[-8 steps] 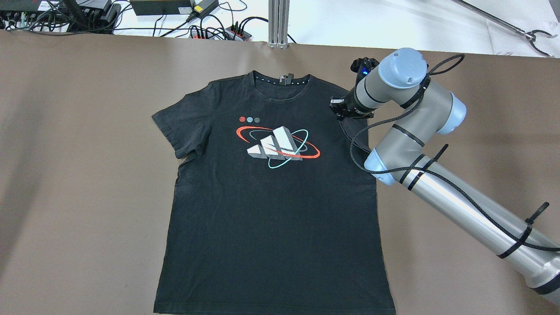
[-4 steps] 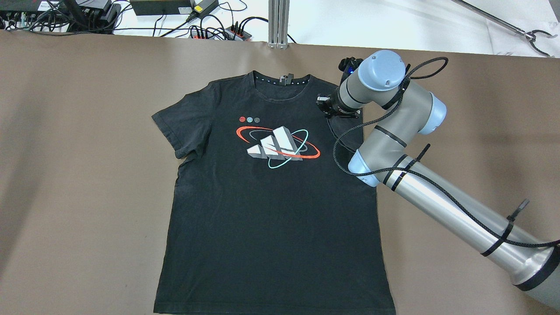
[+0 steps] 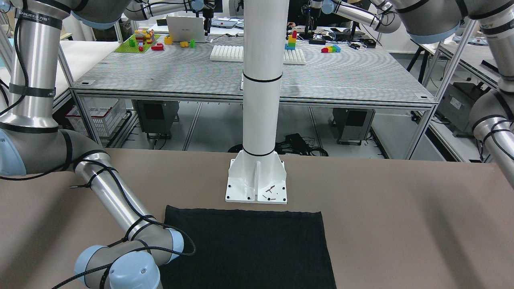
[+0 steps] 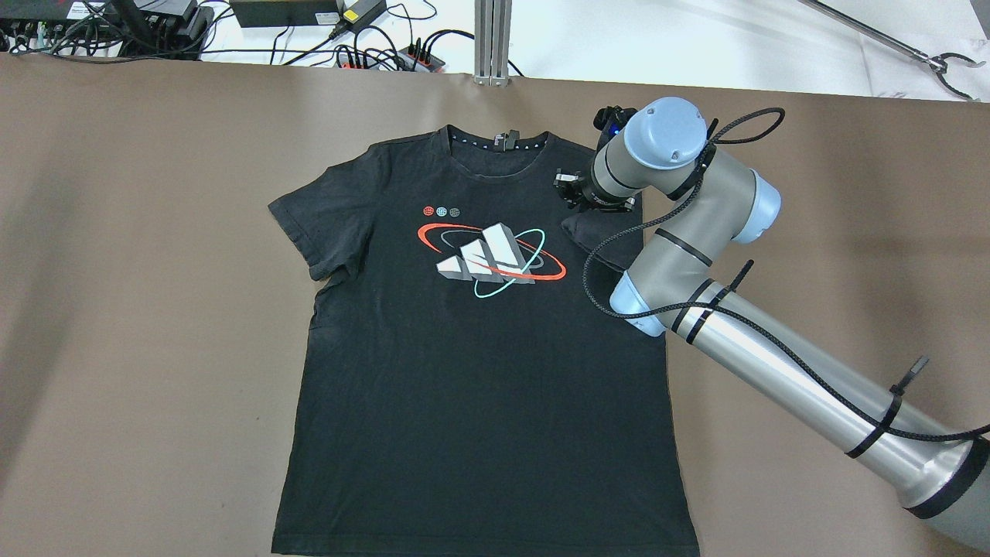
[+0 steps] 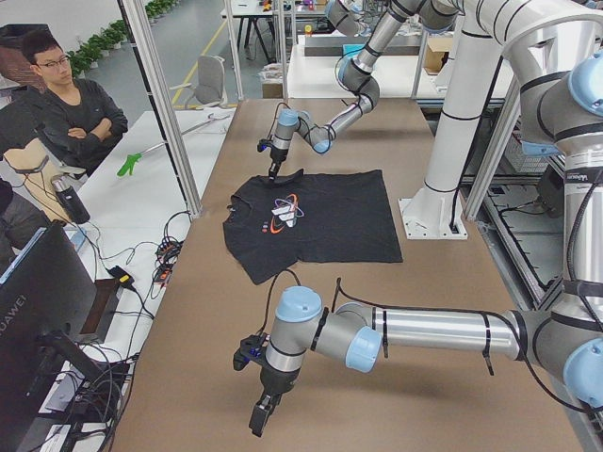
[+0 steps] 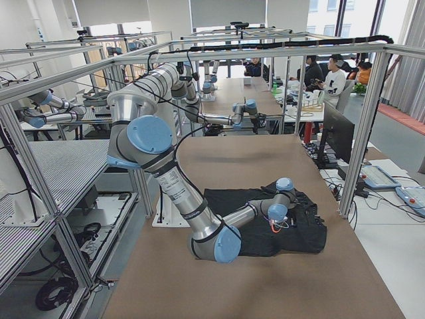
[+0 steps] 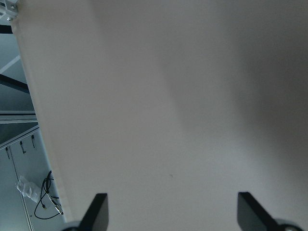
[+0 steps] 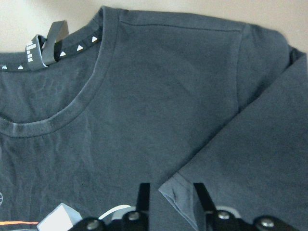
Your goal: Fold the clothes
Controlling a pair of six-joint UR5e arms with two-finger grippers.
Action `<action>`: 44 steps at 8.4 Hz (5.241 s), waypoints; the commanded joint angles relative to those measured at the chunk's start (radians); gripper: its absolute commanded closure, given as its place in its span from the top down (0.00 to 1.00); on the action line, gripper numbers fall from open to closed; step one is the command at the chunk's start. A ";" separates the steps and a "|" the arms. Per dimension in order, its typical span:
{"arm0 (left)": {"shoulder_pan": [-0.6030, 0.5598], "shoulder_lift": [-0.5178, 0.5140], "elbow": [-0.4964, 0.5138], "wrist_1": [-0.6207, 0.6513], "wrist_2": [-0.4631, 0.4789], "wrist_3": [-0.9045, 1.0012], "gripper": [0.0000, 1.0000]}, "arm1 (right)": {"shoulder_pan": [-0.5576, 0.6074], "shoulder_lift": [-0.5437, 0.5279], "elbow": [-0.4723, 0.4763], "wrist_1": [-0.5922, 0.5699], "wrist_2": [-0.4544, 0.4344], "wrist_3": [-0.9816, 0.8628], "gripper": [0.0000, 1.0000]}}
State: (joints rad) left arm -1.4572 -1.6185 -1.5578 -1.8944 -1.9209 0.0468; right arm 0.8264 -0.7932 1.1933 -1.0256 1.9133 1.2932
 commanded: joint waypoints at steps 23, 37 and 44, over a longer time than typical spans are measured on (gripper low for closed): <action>0.429 -0.552 0.494 -0.305 -0.292 -0.680 0.53 | -0.164 -0.509 0.721 -0.223 0.000 0.023 0.94; 0.452 -0.653 0.564 -0.316 -0.351 -0.745 0.00 | -0.161 -0.514 0.721 -0.225 -0.002 0.023 0.94; 0.604 -0.808 0.472 -0.305 -0.206 -1.195 0.00 | -0.164 -0.517 0.716 -0.225 -0.003 0.021 0.94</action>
State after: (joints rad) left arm -0.9155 -2.3547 -1.1147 -2.2013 -2.2318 -1.0327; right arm 0.6632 -1.3079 1.9108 -1.2502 1.9113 1.3147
